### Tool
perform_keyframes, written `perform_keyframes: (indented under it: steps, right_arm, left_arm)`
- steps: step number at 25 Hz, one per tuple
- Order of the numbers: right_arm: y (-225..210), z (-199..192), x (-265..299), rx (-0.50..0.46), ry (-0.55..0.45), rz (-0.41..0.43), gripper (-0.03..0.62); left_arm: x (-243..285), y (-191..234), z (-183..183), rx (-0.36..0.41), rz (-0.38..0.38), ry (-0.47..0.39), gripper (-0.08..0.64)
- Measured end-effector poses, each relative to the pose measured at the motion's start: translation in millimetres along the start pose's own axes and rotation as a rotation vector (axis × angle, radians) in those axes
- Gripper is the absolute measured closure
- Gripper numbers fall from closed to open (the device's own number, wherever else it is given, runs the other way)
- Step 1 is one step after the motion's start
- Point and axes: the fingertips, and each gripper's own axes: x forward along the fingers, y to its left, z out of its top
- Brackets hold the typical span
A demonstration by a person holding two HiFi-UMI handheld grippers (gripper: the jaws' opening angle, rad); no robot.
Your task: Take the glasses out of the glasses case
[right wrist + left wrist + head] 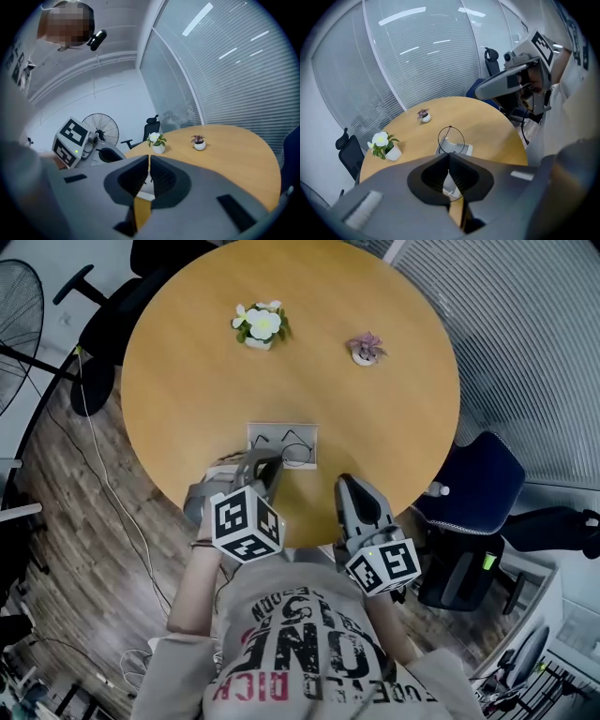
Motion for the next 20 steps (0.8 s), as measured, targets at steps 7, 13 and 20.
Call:
perform_keyframes:
  steps: [7,13,20]
  right_arm:
    - [14.0,19.0,-10.5,-0.011,-0.045,0.024,0.571]
    - [23.8,44.0,-20.3,-0.053,-0.085,0.021,0.571]
    - [39.6,78.3,-25.8,-0.085,-0.173,0.017,0.571]
  left_arm:
    - [-44.7,11.6,13.2,-0.090,0.097,-0.107,0.543]
    - [-90.8,25.3,34.0,-0.213,0.210,-0.304,0.543]
    - [-144.5,48.0,44.0,-0.348,0.368,-0.525,0.543]
